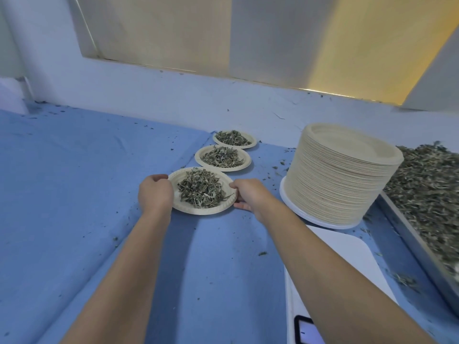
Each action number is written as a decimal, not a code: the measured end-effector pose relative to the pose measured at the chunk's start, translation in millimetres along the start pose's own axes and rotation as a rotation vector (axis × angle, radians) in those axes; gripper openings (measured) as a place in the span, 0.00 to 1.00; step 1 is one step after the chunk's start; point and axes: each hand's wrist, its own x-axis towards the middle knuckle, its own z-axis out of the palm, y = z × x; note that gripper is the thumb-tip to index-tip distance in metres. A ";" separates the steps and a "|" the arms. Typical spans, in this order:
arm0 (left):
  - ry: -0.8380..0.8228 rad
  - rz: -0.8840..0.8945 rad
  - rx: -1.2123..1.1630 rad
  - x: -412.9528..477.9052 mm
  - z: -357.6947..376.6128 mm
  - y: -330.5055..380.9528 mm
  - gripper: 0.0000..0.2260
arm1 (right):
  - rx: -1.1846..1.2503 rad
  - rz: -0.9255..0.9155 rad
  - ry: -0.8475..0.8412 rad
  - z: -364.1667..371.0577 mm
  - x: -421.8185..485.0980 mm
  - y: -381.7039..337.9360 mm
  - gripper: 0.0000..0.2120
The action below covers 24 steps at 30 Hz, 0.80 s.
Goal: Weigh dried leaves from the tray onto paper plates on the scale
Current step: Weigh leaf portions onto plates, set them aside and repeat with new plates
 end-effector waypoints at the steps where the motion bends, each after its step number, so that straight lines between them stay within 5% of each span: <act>1: -0.006 -0.002 0.000 0.5 -0.3 0.3 0.17 | -0.001 0.001 -0.001 -0.1 -0.1 0.1 0.14; 7: 0.041 0.065 0.037 -12.1 -4.1 6.8 0.17 | -0.024 -0.028 0.072 -8.8 -4.6 -1.7 0.05; 11: 0.069 0.253 0.114 -38.9 -0.2 22.1 0.17 | -0.172 -0.306 0.210 -17.5 -22.1 -7.0 0.11; 19: -0.186 0.498 0.046 -129.6 48.6 56.3 0.12 | -0.383 -0.981 0.483 -78.8 -87.0 -22.9 0.09; 24: -0.336 0.468 -0.059 -170.5 70.2 55.1 0.14 | -0.824 -1.008 0.793 -154.0 -101.2 -26.6 0.11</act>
